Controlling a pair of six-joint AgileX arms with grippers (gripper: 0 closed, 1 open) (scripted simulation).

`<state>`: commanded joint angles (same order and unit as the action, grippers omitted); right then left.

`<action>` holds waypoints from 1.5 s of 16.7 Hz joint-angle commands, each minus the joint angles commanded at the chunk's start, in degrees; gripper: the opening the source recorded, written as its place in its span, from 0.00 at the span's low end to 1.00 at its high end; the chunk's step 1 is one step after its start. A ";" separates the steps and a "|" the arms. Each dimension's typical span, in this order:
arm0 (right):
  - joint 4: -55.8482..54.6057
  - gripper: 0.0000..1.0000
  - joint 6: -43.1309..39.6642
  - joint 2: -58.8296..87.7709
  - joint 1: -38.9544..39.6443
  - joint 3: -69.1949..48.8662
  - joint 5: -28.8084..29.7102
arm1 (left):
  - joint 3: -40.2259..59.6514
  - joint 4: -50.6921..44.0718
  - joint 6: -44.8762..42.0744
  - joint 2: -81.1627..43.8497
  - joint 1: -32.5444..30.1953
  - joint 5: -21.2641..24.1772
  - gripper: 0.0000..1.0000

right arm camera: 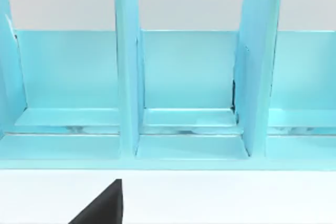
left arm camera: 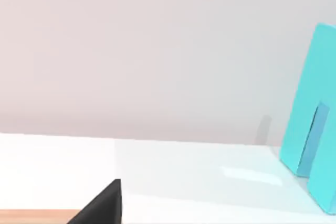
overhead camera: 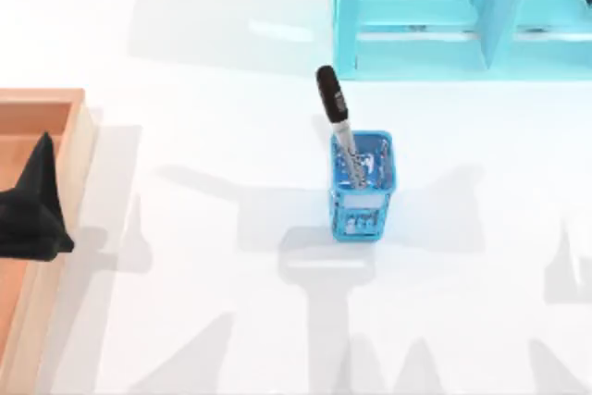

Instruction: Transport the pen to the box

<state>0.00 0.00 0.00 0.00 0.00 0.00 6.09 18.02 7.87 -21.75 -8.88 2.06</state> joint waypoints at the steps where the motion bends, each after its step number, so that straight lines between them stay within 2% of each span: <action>1: 0.00 1.00 0.00 0.00 0.00 0.00 0.00 | 1.05 3.51 1.45 -5.32 -1.78 0.37 1.00; 10: 0.00 1.00 0.00 0.00 0.00 0.00 0.00 | 10.29 36.57 15.08 -61.22 -18.76 3.78 1.00; 14: 0.00 1.00 0.00 0.00 0.00 0.00 0.00 | 14.36 48.65 20.02 -78.69 -24.47 4.99 1.00; 18: 0.00 1.00 0.00 0.00 0.00 0.00 0.00 | 17.24 55.79 22.84 -86.59 -27.56 5.72 1.00; 25: 0.00 1.00 0.00 0.00 0.00 0.00 0.00 | 17.45 56.26 23.04 -87.18 -27.60 5.74 1.00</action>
<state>0.00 0.00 0.00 0.00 0.00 0.00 23.55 74.28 30.91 -108.93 -36.48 7.80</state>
